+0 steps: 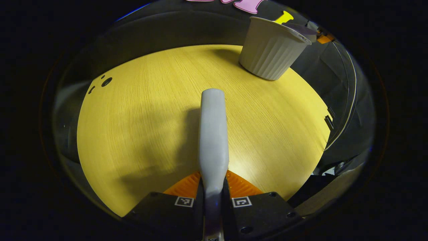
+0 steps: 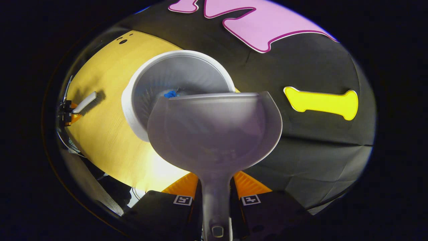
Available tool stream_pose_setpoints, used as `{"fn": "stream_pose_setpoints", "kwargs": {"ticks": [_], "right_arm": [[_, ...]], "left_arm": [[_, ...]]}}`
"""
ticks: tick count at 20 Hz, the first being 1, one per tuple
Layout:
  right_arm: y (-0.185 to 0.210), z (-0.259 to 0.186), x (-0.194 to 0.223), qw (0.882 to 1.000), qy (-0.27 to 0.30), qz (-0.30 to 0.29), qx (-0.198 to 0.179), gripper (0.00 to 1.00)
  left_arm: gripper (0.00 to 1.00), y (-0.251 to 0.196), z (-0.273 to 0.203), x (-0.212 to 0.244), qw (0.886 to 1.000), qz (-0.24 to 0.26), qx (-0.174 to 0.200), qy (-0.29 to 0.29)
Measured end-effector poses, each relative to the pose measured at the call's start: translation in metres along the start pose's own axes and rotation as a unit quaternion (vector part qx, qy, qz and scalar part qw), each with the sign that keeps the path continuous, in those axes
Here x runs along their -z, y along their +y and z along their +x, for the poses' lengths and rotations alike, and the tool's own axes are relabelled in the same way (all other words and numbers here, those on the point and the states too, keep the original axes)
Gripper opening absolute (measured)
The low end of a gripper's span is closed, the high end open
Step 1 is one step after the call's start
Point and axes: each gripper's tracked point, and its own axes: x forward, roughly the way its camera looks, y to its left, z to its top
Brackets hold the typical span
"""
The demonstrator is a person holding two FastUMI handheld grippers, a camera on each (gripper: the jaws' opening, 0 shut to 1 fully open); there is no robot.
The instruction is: Pick up the small broom and dustpan from the desktop, sweep the trash into the dustpan with the broom, and then empty the trash into the garbage bin.
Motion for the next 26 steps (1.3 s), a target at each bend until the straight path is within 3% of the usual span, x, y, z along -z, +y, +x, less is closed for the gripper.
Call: {"fn": "stream_pose_setpoints", "kwargs": {"ticks": [8, 15, 18, 21, 26], "right_arm": [[0.010, -0.013, -0.001, 0.991, -0.085, 0.097, -0.017, 0.38], [0.038, -0.076, 0.009, 0.957, -0.199, 0.198, -0.075, 0.38], [0.064, -0.099, 0.019, 0.942, -0.234, 0.221, -0.094, 0.38], [0.107, -0.111, 0.035, 0.936, -0.247, 0.220, -0.119, 0.38], [0.195, -0.095, 0.060, 0.943, -0.226, 0.187, -0.155, 0.38]], "left_arm": [[0.27, 0.000, -0.005, 0.000, 1.000, 0.001, -0.013, 0.001], [0.27, 0.001, -0.016, 0.009, 1.000, -0.021, -0.022, -0.003], [0.27, -0.001, -0.021, 0.012, 0.999, -0.028, -0.024, -0.006], [0.27, -0.001, -0.029, 0.011, 0.999, -0.024, -0.028, -0.012], [0.30, 0.007, -0.036, 0.013, 0.999, -0.025, -0.037, -0.018]]}}
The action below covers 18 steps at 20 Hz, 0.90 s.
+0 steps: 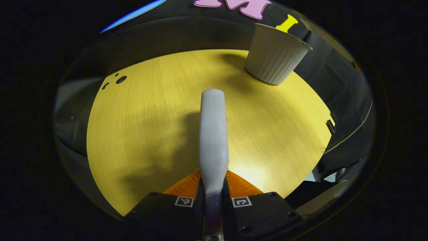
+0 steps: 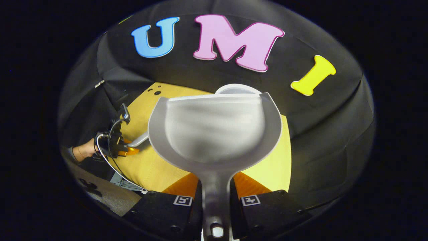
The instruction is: Pick up the small broom and dustpan from the desktop, sweep the trash into the dustpan with the broom, and then empty the trash into the garbage bin.
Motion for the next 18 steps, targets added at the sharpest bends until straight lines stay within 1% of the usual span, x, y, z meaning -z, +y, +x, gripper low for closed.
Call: {"fn": "stream_pose_setpoints", "kwargs": {"ticks": [1, 4, 7, 9, 13, 15, 18], "right_arm": [[0.013, 0.007, 0.014, 1.000, 0.006, 0.002, -0.008, 0.38], [0.062, 0.034, 0.056, 0.998, 0.032, 0.020, -0.049, 0.38], [0.086, 0.066, 0.088, 0.996, 0.048, 0.030, -0.067, 0.38], [0.094, 0.088, 0.102, 0.995, 0.058, 0.037, -0.065, 0.38], [0.097, 0.128, 0.121, 0.994, 0.074, 0.056, -0.053, 0.38], [0.099, 0.145, 0.133, 0.994, 0.085, 0.053, -0.048, 0.38], [0.100, 0.160, 0.145, 0.993, 0.097, 0.054, -0.045, 0.38]], "left_arm": [[0.27, 0.001, -0.001, 0.001, 1.000, -0.004, 0.000, 0.000], [0.27, 0.005, -0.002, 0.004, 1.000, -0.015, -0.002, 0.002], [0.27, 0.009, 0.000, 0.007, 1.000, -0.018, -0.008, 0.002], [0.27, 0.010, 0.001, 0.010, 1.000, -0.013, -0.012, 0.006], [0.27, 0.010, 0.003, 0.010, 1.000, -0.014, -0.013, 0.009], [0.27, 0.011, 0.005, 0.011, 1.000, -0.012, -0.019, 0.012], [0.27, 0.011, 0.007, 0.014, 0.999, -0.007, -0.035, 0.019]]}}
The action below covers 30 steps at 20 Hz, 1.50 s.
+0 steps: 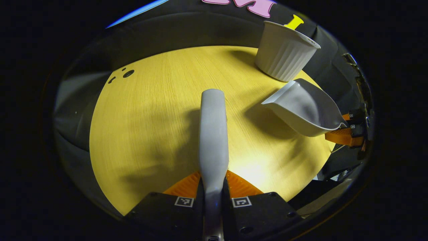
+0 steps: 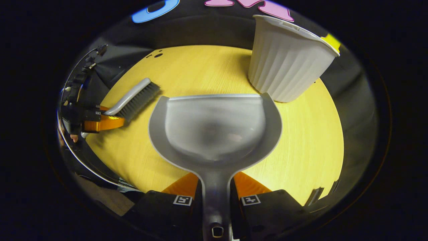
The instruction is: Pick up the small broom and dustpan from the desktop, sweep the trash into the dustpan with the broom, and then empty the trash into the garbage bin.
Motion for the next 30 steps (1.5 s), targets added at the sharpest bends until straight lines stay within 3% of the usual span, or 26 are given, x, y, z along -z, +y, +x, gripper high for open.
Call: {"fn": "stream_pose_setpoints", "kwargs": {"ticks": [3, 9, 16, 19, 20, 22, 23, 26, 30], "right_arm": [[0.004, 0.012, 0.005, 1.000, 0.006, 0.011, -0.014, 0.38], [0.001, 0.025, 0.010, 1.000, 0.018, -0.006, 0.008, 0.38], [-0.003, 0.032, 0.017, 1.000, 0.021, 0.012, -0.003, 0.39], [-0.002, 0.030, 0.018, 1.000, 0.015, 0.011, -0.006, 0.40], [-0.003, 0.027, 0.016, 1.000, 0.010, 0.015, -0.009, 0.46], [-0.003, 0.024, 0.014, 0.999, 0.010, 0.027, -0.016, 0.37], [-0.003, 0.020, 0.014, 0.999, 0.009, 0.032, -0.019, 0.42], [-0.006, 0.008, 0.010, 0.999, -0.005, 0.034, -0.022, 0.50], [-0.005, -0.024, -0.010, 0.997, -0.054, 0.039, -0.030, 0.58]], "left_arm": [[0.27, -0.002, 0.002, 0.001, 1.000, -0.004, -0.009, 0.006], [0.30, 0.000, 0.005, 0.002, 1.000, 0.004, -0.015, 0.024], [0.30, 0.001, 0.003, -0.005, 0.999, 0.014, -0.042, 0.027], [0.43, -0.005, -0.003, -0.009, 0.998, 0.034, -0.044, 0.017], [0.49, -0.008, -0.006, -0.008, 0.998, 0.038, -0.043, 0.016], [0.58, -0.011, -0.011, -0.007, 0.998, 0.038, -0.042, 0.015], [0.62, -0.011, -0.011, -0.007, 0.998, 0.037, -0.045, 0.014], [0.69, -0.012, -0.019, -0.009, 0.998, 0.030, -0.048, 0.009], [0.68, -0.016, -0.036, -0.024, 0.998, 0.019, -0.051, -0.025]]}}
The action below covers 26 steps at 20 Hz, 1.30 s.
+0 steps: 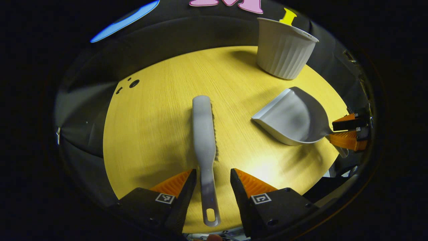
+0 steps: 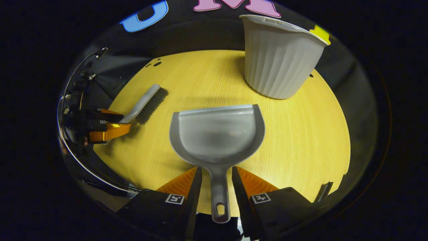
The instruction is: Pick up the small broom and dustpan from the desktop, sweep the trash into the dustpan with the broom, and then empty the trash into the garbage bin.
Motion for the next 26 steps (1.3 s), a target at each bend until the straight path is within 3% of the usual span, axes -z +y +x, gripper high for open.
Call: {"fn": "stream_pose_setpoints", "kwargs": {"ticks": [3, 5, 6, 12, 16, 20, 26], "right_arm": [[0.004, -0.029, -0.033, 0.998, -0.062, 0.009, -0.006, 0.61], [0.004, -0.048, -0.057, 0.994, -0.107, 0.004, -0.005, 0.68], [0.002, -0.058, -0.068, 0.992, -0.124, 0.000, -0.001, 0.76], [-0.003, -0.110, -0.120, 0.973, -0.229, -0.020, 0.017, 0.93], [-0.010, -0.148, -0.148, 0.956, -0.288, -0.048, 0.031, 0.97], [-0.005, -0.186, -0.172, 0.937, -0.346, -0.047, 0.021, 0.97], [-0.003, -0.193, -0.188, 0.915, -0.396, -0.069, 0.042, 0.97]], "left_arm": [[0.68, 0.002, -0.025, -0.029, 0.998, -0.007, -0.003, -0.057], [0.68, 0.001, -0.044, -0.051, 0.994, -0.017, -0.001, -0.108], [0.68, 0.001, -0.055, -0.062, 0.991, -0.026, 0.000, -0.132], [0.67, -0.003, -0.113, -0.118, 0.965, -0.079, 0.001, -0.250], [0.70, -0.012, -0.151, -0.151, 0.947, -0.072, -0.004, -0.312], [0.71, -0.020, -0.187, -0.171, 0.929, -0.064, -0.016, -0.363], [0.79, -0.033, -0.239, -0.201, 0.899, -0.069, -0.021, -0.433]]}}
